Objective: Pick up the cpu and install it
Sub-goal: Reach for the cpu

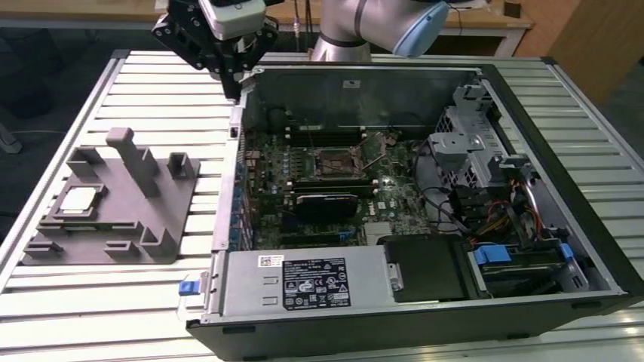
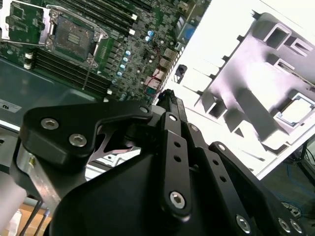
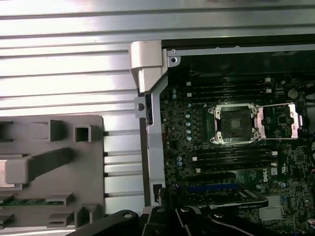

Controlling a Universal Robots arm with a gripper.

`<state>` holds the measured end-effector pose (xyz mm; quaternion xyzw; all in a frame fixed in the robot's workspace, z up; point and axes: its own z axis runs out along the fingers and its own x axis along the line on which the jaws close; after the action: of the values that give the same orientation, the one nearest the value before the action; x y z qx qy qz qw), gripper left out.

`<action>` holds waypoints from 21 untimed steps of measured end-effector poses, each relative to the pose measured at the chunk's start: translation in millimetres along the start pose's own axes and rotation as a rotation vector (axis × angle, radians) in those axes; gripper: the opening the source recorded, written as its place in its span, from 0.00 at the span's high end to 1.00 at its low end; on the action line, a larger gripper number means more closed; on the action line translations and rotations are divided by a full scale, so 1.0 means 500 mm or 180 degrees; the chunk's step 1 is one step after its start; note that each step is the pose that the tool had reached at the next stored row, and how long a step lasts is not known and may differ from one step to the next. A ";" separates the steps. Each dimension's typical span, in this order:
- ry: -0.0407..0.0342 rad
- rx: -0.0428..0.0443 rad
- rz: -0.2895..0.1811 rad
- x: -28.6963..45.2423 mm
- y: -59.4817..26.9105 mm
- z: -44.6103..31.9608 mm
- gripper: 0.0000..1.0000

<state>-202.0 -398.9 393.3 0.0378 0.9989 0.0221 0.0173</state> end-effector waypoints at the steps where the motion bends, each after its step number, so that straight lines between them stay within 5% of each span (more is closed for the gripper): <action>1: -0.0001 0.0000 0.0000 0.003 0.000 0.000 0.89; 21: -0.0014 -0.0001 -0.0001 0.065 -0.005 -0.002 0.89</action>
<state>-234.6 -398.9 393.3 0.0377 0.9989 0.0221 0.0195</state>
